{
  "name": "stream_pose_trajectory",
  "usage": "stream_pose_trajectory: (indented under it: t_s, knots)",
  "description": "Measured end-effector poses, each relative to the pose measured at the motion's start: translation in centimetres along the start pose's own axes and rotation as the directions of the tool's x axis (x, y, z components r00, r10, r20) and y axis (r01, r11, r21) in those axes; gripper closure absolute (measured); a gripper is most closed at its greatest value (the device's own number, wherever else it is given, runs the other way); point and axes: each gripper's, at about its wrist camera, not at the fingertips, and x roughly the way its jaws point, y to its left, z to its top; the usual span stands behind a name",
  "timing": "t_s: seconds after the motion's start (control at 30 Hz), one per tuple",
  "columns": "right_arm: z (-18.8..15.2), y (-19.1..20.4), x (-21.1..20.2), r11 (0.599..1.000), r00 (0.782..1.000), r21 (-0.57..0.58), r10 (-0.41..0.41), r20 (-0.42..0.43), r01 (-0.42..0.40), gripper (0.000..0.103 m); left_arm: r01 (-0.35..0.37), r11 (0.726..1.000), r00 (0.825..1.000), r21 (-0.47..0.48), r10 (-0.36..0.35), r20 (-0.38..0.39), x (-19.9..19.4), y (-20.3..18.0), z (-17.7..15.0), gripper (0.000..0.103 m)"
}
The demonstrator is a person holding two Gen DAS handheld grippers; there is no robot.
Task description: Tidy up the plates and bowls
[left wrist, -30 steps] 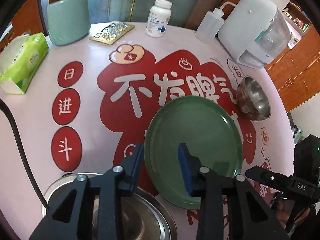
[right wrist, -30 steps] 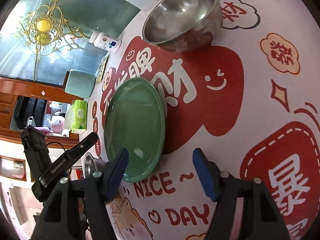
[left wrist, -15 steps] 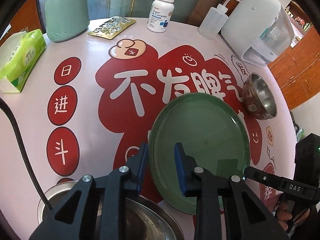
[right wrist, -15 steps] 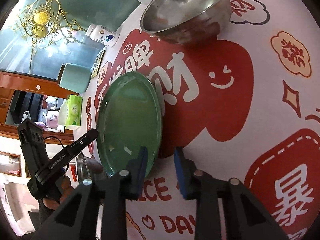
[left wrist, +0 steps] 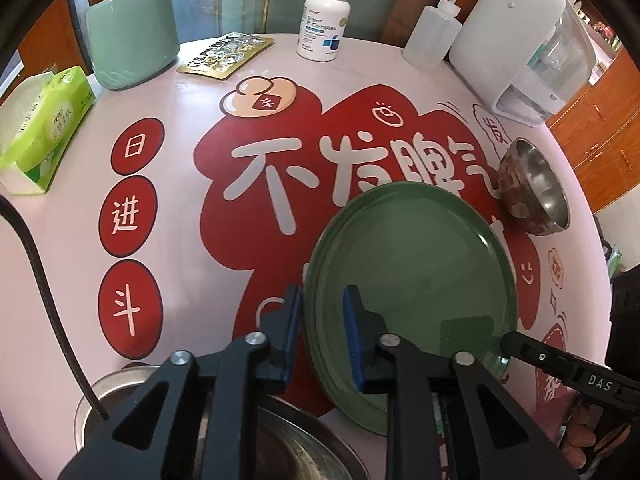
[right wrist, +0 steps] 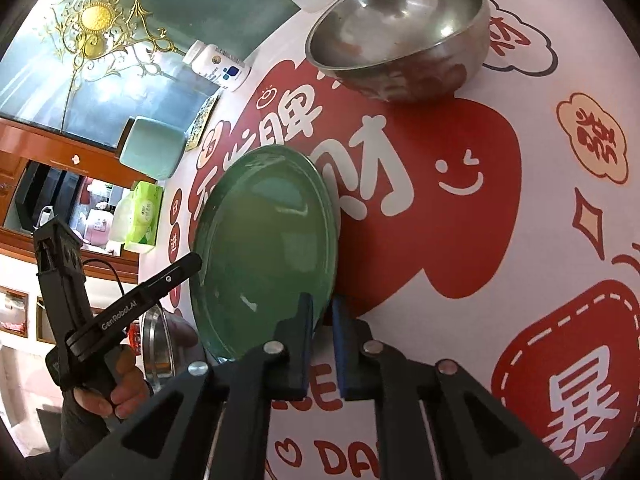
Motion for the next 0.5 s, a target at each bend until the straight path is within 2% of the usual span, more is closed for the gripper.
stream_pose_trajectory:
  t_s: [0.03, 0.17, 0.5]
  knots:
    - [-0.02, -0.05, 0.01, 1.000, 1.000, 0.000, 0.000, 0.000, 0.000, 0.095, -0.014, 1.000, 1.000, 0.004, 0.014, -0.008, 0.21, 0.04, 0.00, 0.093]
    - [0.00, 0.04, 0.09, 1.000, 1.000, -0.008, -0.006, -0.001, 0.006, 0.095, -0.039, 0.999, 0.999, 0.020, 0.039, -0.025, 0.71, -0.20, -0.15, 0.094]
    - [0.00, -0.01, -0.31, 1.000, 1.000, -0.013, -0.004, 0.018, 0.004, 0.095, -0.001, 1.000, 1.000, 0.025, 0.001, -0.007, 0.01, -0.09, -0.27, 0.094]
